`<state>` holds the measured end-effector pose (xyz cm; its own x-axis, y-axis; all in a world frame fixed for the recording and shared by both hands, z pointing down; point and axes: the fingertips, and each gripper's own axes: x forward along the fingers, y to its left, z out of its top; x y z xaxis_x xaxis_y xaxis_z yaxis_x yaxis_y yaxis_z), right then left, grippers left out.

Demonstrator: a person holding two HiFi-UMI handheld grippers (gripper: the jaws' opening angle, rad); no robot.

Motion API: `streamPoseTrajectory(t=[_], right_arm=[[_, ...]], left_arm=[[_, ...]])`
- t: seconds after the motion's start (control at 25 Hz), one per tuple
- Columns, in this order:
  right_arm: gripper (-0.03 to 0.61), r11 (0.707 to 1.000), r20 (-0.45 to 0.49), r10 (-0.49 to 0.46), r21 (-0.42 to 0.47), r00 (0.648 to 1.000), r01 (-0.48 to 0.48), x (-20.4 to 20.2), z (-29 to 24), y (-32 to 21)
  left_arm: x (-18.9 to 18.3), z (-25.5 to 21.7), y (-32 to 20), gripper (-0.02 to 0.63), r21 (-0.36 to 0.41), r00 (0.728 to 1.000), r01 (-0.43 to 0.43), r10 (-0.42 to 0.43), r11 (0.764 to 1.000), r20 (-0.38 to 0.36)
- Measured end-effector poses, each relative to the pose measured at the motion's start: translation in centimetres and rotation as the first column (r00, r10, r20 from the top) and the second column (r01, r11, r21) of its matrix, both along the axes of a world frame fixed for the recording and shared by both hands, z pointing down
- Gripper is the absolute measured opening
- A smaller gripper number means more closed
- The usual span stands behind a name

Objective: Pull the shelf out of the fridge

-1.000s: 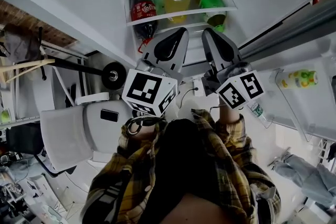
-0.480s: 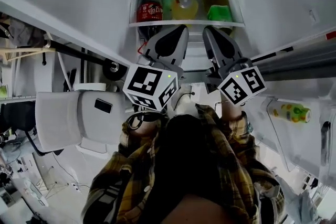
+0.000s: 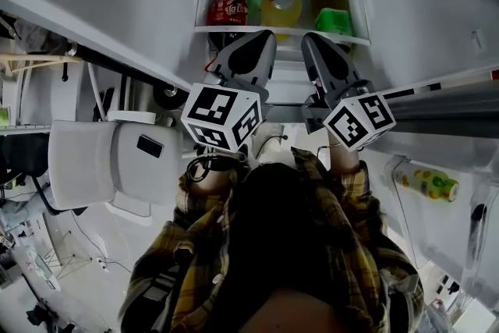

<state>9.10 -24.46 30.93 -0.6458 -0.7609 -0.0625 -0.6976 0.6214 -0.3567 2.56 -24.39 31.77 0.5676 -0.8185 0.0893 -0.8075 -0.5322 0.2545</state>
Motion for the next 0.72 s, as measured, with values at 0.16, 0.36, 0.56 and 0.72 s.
streamPoseTrajectory(t=[0.16,0.36,0.56,0.72], right_arm=[[0.021,0.999,0.034,-0.002,-0.038,0.999,0.004,0.4,0.9,-0.4],[0.023,0.994,0.099,0.008,-0.112,0.995,0.003,1.1,2.6,-1.0],[0.061,0.981,0.156,-0.001,-0.194,0.988,0.031,1.1,4.0,-1.2],[0.104,0.969,0.189,0.006,-0.243,0.982,0.041,1.1,5.0,-1.5]], left_arm=[[0.1,0.8,-0.2,0.005,-0.026,0.999,-0.008,0.007,1.000,-0.052],[0.2,2.2,-0.5,0.085,-0.092,0.990,-0.028,0.016,0.995,-0.137],[0.0,3.6,-0.6,0.137,-0.140,0.987,-0.039,0.016,0.989,-0.160],[-0.1,4.7,-0.8,0.160,-0.177,0.981,-0.047,0.012,0.983,-0.196]])
